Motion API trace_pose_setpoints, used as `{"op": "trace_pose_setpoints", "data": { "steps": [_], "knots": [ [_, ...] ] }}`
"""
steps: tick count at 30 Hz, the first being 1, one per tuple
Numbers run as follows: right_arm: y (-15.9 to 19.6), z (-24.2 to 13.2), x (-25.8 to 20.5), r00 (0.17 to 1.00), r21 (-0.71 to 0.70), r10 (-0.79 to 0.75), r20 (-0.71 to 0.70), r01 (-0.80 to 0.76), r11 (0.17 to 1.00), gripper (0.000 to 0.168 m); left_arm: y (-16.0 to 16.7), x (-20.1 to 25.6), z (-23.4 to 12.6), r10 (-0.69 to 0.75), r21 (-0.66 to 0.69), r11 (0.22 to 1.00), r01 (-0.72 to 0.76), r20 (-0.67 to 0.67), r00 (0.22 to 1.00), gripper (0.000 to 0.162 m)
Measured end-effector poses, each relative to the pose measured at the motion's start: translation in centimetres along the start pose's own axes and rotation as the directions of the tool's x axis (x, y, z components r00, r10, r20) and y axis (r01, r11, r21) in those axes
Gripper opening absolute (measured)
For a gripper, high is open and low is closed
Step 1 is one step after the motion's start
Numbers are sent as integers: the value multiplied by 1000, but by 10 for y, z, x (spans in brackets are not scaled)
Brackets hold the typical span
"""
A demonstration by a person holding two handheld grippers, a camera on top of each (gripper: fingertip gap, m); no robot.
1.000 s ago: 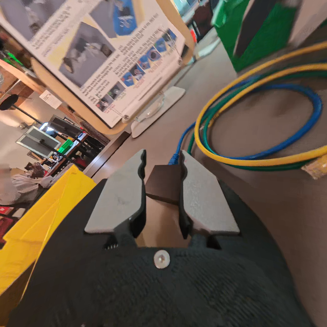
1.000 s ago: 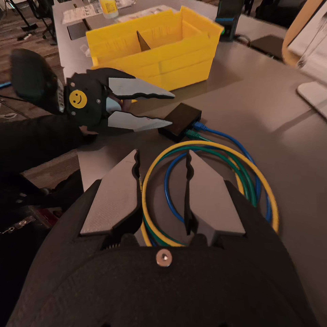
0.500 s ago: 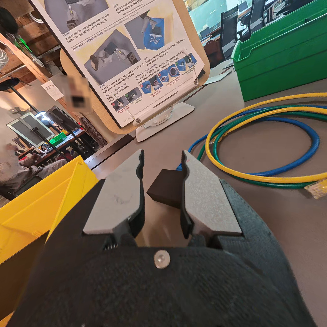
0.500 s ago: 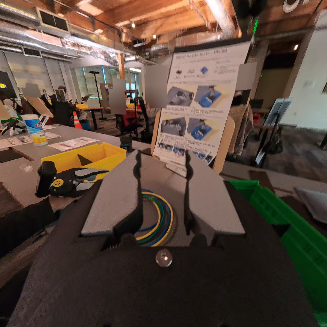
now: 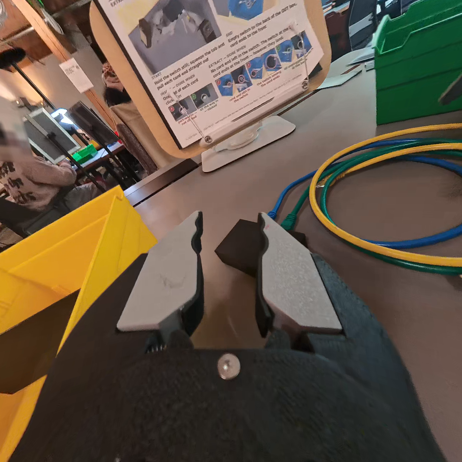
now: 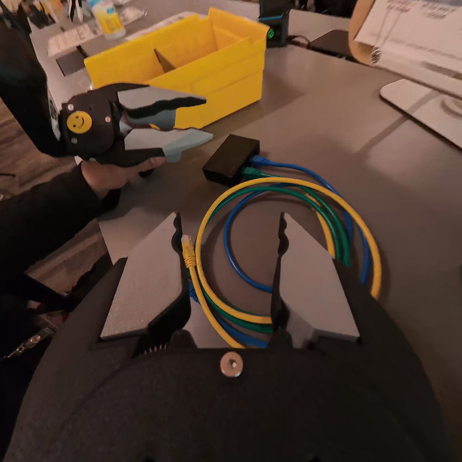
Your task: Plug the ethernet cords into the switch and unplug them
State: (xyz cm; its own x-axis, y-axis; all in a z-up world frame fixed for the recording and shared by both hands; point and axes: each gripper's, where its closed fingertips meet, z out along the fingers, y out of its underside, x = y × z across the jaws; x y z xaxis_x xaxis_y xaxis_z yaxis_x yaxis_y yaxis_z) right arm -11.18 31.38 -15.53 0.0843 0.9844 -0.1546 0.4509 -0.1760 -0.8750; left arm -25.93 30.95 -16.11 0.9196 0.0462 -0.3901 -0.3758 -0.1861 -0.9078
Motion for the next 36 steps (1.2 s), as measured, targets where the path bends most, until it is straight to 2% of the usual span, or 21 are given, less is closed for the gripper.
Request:
{"op": "trace_pose_setpoints", "data": {
  "steps": [4,6,7,12,17,19,23,25,26,28,30,33,36],
  "knots": [
    [9,30,-4,997,-60,-74,-25,73,996,84,12,-1,8,-22,-91,996,21,-6,1000,42],
    [7,46,-3,995,-68,-98,-36,95,993,84,17,-3,11,-35,-128,991,36,7,999,29],
    [5,55,-4,995,-71,-94,-37,91,993,84,18,-5,11,-47,-130,990,48,10,999,29],
    [-3,118,-22,999,-151,-45,-21,41,988,92,9,-19,3,-151,-43,987,153,41,988,24],
    [13,167,9,967,-328,-137,-215,60,943,90,4,-26,-3,-180,11,984,179,64,982,27],
    [13,171,10,971,-320,-125,-206,54,946,90,0,-24,-6,-169,38,985,167,55,984,36],
    [16,164,8,976,-346,-156,-150,96,933,87,-2,-20,-9,-140,53,989,138,36,989,43],
    [14,153,9,975,-335,-167,-144,111,936,69,-3,-17,-10,-130,59,990,129,19,991,47],
    [14,148,9,979,-325,-156,-133,106,940,69,-3,-14,-11,-117,56,992,117,5,993,50],
    [14,139,8,991,-288,-103,-91,73,955,69,0,-7,-10,-47,29,998,48,-19,999,58],
    [13,127,7,997,-255,-57,-52,42,966,69,10,-1,-9,122,-28,992,-123,-22,992,69],
    [10,106,0,999,-207,14,46,-4,978,69,28,14,-6,404,-82,911,-405,-35,914,73],
    [10,88,-15,984,-199,65,164,-32,979,69,24,34,-4,543,-54,837,-545,-37,839,76]
  ]
}}
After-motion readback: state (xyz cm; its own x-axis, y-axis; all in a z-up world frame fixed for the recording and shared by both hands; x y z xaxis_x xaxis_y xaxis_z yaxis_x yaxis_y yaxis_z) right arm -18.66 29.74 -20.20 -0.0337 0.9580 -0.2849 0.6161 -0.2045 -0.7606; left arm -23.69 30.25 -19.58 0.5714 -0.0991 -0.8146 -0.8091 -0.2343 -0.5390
